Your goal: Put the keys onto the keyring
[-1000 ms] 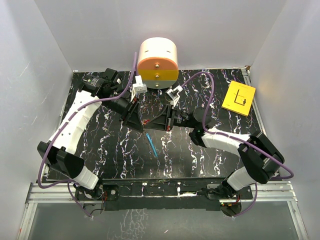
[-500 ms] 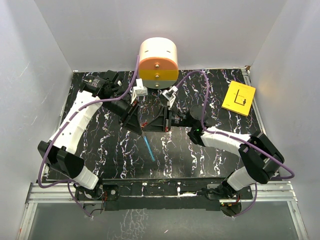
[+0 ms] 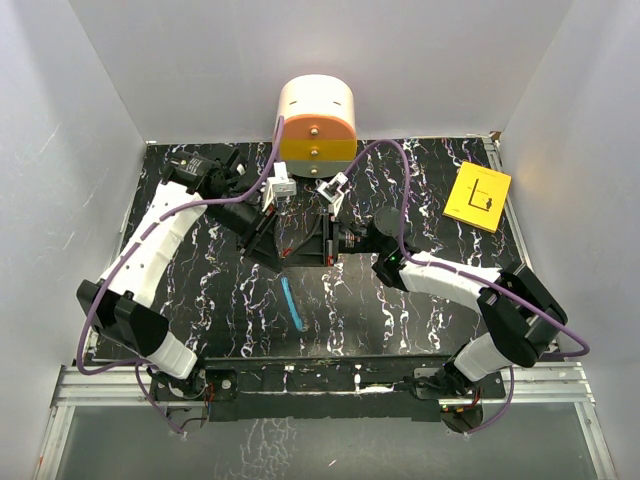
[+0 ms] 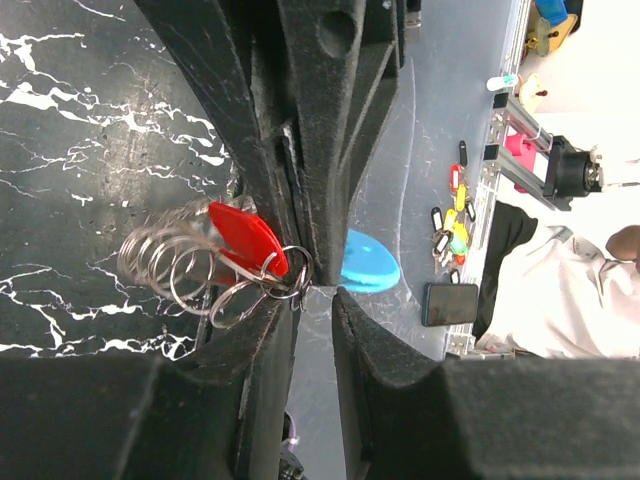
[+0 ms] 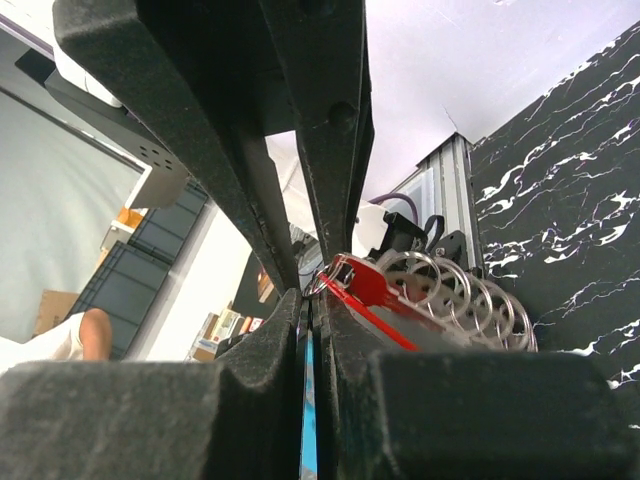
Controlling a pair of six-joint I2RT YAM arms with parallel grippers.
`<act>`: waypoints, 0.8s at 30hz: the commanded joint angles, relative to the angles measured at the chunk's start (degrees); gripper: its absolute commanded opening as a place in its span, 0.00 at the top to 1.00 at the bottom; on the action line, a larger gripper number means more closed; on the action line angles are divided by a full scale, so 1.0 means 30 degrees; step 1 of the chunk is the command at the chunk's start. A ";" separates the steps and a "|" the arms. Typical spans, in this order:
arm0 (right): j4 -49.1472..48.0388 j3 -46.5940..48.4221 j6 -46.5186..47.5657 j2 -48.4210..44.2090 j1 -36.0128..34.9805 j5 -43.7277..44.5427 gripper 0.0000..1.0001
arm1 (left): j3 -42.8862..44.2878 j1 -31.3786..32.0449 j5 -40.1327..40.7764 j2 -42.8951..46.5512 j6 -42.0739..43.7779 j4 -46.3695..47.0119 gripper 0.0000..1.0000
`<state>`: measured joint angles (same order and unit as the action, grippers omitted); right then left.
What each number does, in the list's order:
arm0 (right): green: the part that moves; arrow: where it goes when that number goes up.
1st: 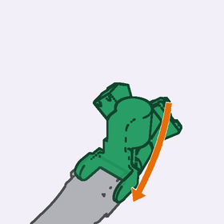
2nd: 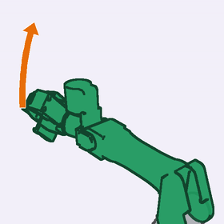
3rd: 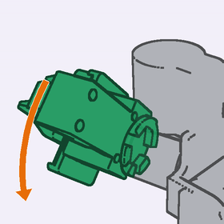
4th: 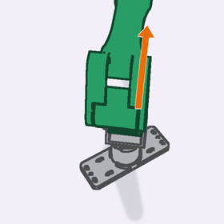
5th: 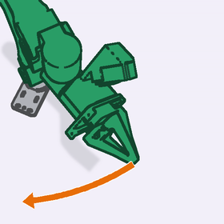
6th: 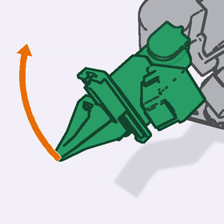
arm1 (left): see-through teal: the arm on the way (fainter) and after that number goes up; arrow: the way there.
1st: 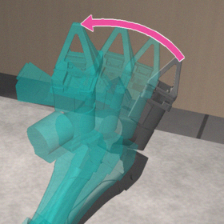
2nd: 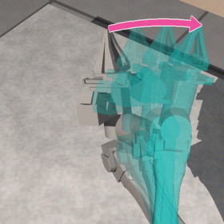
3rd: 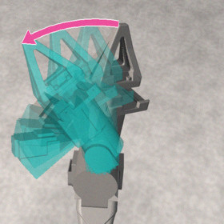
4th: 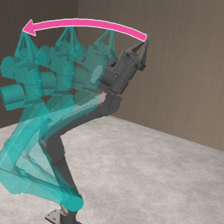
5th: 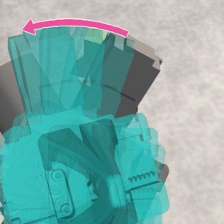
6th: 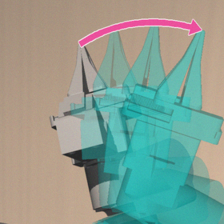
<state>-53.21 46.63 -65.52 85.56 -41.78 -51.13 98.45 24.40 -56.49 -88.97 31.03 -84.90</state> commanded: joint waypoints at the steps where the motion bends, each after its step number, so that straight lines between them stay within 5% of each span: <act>1: -0.0690 0.1575 0.0603 0.0096 -0.0926 0.0623 0.92 | -0.0063 0.0620 -0.2015 -0.0241 0.0556 0.1260 0.80; 15: -0.0153 0.1357 0.0963 -0.0143 -0.1073 0.0994 0.92 | -0.0003 0.0655 -0.2437 -0.0172 0.0672 0.1258 1.00; 24: -0.0002 0.1245 0.1140 -0.0131 -0.1058 0.1399 0.92 | -0.0061 0.0655 -0.3049 0.0352 0.0957 0.1260 1.00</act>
<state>-50.72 47.57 -63.26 85.60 -42.59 -51.81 98.24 24.53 -54.81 -89.56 32.49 -85.30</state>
